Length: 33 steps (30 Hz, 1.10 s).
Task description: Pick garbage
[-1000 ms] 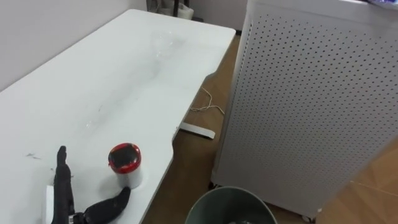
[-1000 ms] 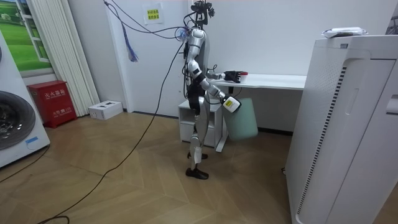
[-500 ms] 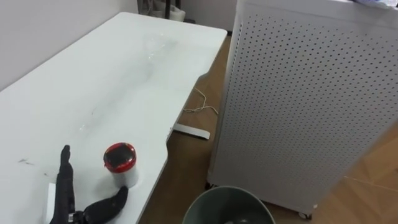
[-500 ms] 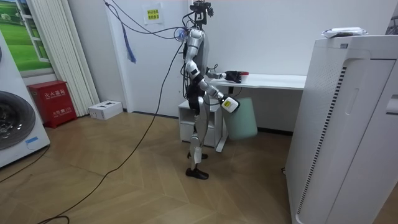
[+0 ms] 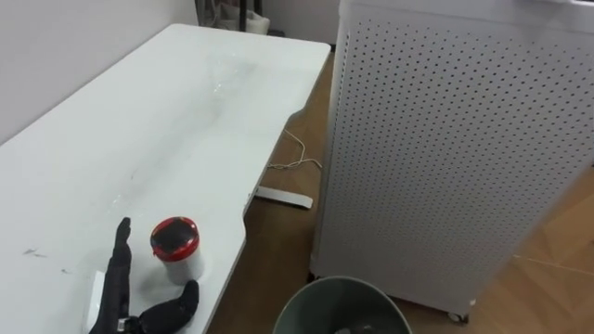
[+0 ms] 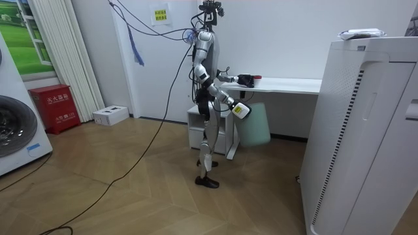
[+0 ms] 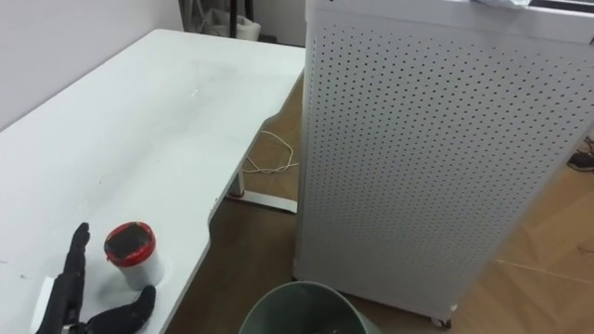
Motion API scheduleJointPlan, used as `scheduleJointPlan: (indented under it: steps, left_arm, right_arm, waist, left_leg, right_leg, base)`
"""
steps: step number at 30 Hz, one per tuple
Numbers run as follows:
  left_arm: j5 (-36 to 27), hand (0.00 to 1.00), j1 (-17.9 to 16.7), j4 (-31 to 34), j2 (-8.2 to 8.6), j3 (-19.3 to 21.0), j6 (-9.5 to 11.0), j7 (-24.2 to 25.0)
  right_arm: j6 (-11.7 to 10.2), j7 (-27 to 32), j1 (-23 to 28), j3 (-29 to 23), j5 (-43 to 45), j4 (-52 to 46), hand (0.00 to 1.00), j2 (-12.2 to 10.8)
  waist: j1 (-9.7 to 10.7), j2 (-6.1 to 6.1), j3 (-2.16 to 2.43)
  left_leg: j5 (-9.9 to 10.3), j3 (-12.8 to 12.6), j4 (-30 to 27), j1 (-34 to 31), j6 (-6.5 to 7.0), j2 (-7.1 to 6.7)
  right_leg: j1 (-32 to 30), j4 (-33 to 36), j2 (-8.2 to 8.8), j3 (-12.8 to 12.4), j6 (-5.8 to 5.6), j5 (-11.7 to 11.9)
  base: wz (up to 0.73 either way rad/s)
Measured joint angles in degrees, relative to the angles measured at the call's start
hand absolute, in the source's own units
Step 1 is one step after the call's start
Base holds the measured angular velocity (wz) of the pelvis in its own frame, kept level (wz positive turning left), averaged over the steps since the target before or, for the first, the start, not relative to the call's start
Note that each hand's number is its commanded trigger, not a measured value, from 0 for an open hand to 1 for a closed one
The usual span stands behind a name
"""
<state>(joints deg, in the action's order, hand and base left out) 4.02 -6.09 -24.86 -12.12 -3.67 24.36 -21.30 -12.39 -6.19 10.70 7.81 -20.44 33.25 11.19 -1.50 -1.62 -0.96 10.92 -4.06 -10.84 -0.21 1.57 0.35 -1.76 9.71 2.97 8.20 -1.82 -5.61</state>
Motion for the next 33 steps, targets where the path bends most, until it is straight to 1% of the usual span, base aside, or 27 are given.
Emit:
scheduleJointPlan:
  steps: [8, 13, 23, 25, 28, 33]
  left_arm:
    - [0.01, 0.0, 0.04, 0.2, -0.06, 0.1, 0.02, 0.72]
    - [-0.02, 0.0, 0.04, 0.2, -0.15, 0.26, 0.03, 0.71]
    - [-0.07, 0.0, 0.06, 0.2, -0.15, 0.34, 0.03, 0.6]
    - [-0.28, 0.0, 0.06, 0.19, -0.15, 0.29, 0.03, 0.52]
    - [-2.21, 0.0, 0.36, 0.16, -0.12, 0.24, 0.03, 0.43]
    - [-2.35, 0.0, 1.15, -0.66, -0.06, 0.18, 0.0, -0.69]
  right_arm:
    - [0.0, 0.0, 0.0, 0.0, 0.33, 0.18, 1.0, -0.01]
    - [0.0, -0.06, -0.01, 0.0, 0.33, 0.21, 1.0, 0.04]
    - [0.0, -0.1, -0.09, -0.06, 0.32, 0.16, 1.0, 0.04]
    - [0.0, -0.1, -0.17, -0.07, 0.27, 0.16, 1.0, 0.04]
    - [0.0, -0.1, -0.28, -0.06, 0.23, 0.15, 1.0, 0.04]
    - [0.0, -0.11, -0.28, -0.06, 0.23, 0.12, 1.0, 0.1]
  waist:
    - [0.0, -0.17, -0.1]
    - [0.02, -0.18, -0.1]
    - [0.04, -0.13, -0.09]
    - [0.2, -0.11, -0.09]
    - [0.53, -0.06, -0.12]
    - [1.33, 0.04, -0.16]
  left_leg:
    - [0.0, -0.37, 0.02, -0.07, 0.0, 0.01]
    - [0.0, -0.41, 0.02, -0.04, 0.0, 0.02]
    - [0.0, -0.43, 0.04, -0.04, 0.0, 0.04]
    - [0.0, -0.42, 0.04, -0.04, 0.0, 0.05]
    - [0.0, -0.4, 0.04, -0.09, 0.0, 0.07]
    - [0.0, -0.48, 0.11, -0.1, 0.0, 0.05]
  right_leg:
    - [-0.24, 0.08, 0.0, -0.03, 0.0, 0.0]
    - [-0.26, 0.1, 0.06, 0.51, 0.0, 0.0]
    - [-0.27, 0.09, 0.07, 0.5, 0.0, 0.0]
    - [-0.26, 0.09, 0.08, 0.49, 0.01, 0.0]
    - [-0.26, 0.05, 0.08, 0.53, 0.01, 0.01]
    - [-0.33, 0.05, 0.07, 0.51, 0.01, 0.01]
  base:
    - [0.0]
    - [0.0]
    - [0.0]
    - [0.0]
    - [0.0]
    - [0.0]
